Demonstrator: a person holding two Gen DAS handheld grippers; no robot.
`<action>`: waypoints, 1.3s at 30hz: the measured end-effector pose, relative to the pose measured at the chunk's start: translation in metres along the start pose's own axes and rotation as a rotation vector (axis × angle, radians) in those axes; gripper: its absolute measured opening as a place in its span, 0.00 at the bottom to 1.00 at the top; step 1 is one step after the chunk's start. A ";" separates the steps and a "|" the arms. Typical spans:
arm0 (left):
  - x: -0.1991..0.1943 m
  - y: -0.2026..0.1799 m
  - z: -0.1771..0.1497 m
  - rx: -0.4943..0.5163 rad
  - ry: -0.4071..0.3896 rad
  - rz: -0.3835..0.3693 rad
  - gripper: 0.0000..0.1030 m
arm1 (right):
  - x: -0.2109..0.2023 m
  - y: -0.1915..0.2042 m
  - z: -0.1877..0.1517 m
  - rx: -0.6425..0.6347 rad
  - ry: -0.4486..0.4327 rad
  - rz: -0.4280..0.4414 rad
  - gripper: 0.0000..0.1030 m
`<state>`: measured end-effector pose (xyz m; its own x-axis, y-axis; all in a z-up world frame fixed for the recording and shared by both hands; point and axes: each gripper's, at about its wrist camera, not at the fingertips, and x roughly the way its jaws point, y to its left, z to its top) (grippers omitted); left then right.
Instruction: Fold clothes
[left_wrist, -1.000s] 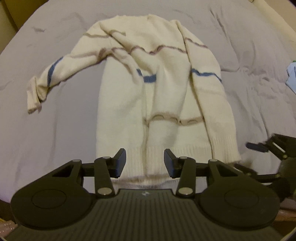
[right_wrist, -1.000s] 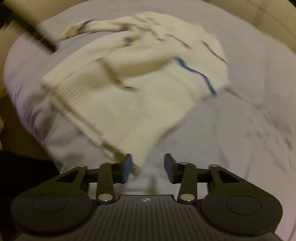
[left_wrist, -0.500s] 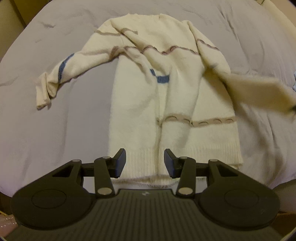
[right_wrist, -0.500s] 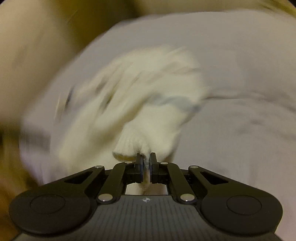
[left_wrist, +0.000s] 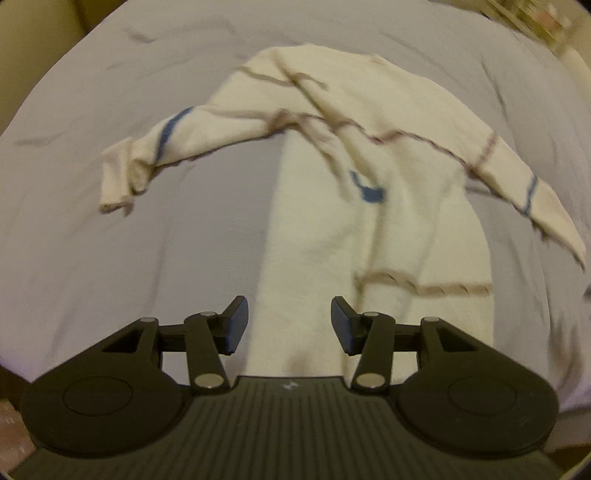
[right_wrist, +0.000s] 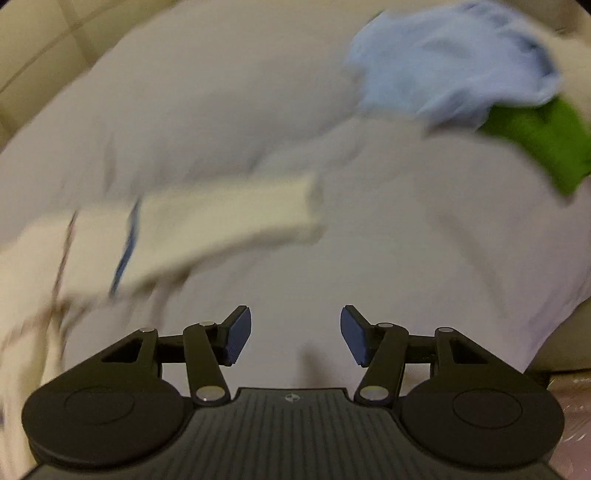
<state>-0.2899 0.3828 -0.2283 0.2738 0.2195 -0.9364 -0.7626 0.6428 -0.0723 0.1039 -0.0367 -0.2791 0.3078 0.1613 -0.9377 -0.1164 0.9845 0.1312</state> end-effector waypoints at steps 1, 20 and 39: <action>0.003 0.011 0.004 -0.036 -0.001 -0.006 0.43 | 0.006 0.014 -0.012 -0.022 0.049 0.030 0.55; 0.127 0.171 0.105 0.096 0.018 0.155 0.46 | 0.020 0.235 -0.124 -0.226 0.286 0.092 0.73; 0.000 0.294 0.065 0.142 -0.202 0.284 0.14 | 0.023 0.280 -0.132 -0.231 0.309 0.021 0.77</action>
<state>-0.4761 0.6199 -0.2270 0.1841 0.5348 -0.8247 -0.7397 0.6279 0.2421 -0.0462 0.2339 -0.3067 0.0081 0.1187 -0.9929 -0.3405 0.9339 0.1089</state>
